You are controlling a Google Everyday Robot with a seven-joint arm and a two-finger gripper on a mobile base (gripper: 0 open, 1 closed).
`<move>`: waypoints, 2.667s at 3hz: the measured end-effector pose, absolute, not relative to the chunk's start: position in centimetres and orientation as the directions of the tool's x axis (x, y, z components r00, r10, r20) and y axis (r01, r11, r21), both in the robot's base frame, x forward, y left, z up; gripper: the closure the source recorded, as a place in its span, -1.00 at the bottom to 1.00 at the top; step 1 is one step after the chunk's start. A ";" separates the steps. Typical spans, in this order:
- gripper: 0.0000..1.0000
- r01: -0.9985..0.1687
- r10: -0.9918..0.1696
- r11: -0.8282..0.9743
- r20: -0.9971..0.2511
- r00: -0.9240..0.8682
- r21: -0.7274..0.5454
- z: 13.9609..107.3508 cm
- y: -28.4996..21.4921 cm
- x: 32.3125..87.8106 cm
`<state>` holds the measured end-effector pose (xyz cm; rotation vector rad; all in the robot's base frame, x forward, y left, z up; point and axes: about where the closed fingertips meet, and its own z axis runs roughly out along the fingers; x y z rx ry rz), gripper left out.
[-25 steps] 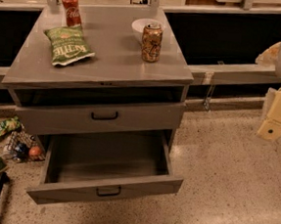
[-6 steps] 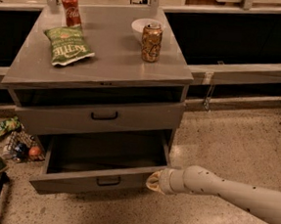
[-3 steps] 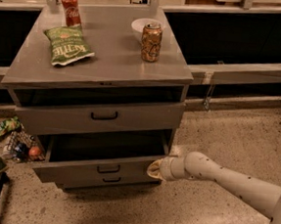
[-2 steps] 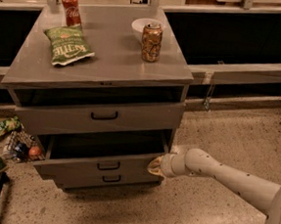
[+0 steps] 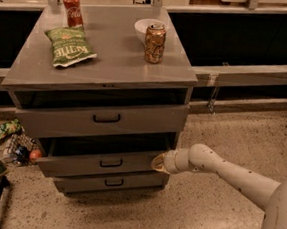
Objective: Close middle drawer
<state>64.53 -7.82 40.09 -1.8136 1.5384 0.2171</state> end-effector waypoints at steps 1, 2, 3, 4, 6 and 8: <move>1.00 -0.900 -0.773 0.008 -0.574 0.271 -0.436 40.6 -7.8 65.9; 1.00 -0.893 -0.761 0.032 -0.590 0.270 -0.450 40.8 -7.9 66.8; 1.00 -0.887 -0.750 0.034 -0.598 0.283 -0.461 40.9 -7.4 67.6; 1.00 -0.894 -0.720 0.050 -0.637 0.277 -0.445 41.1 -7.0 67.6; 1.00 -0.955 -0.642 -0.004 -0.731 0.230 -0.297 44.8 -3.2 60.3; 1.00 -0.974 -0.489 -0.011 -0.849 0.201 -0.225 48.9 -0.8 53.4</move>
Offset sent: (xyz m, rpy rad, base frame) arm 0.0347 -0.0062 0.0138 0.0800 -0.0596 -0.0486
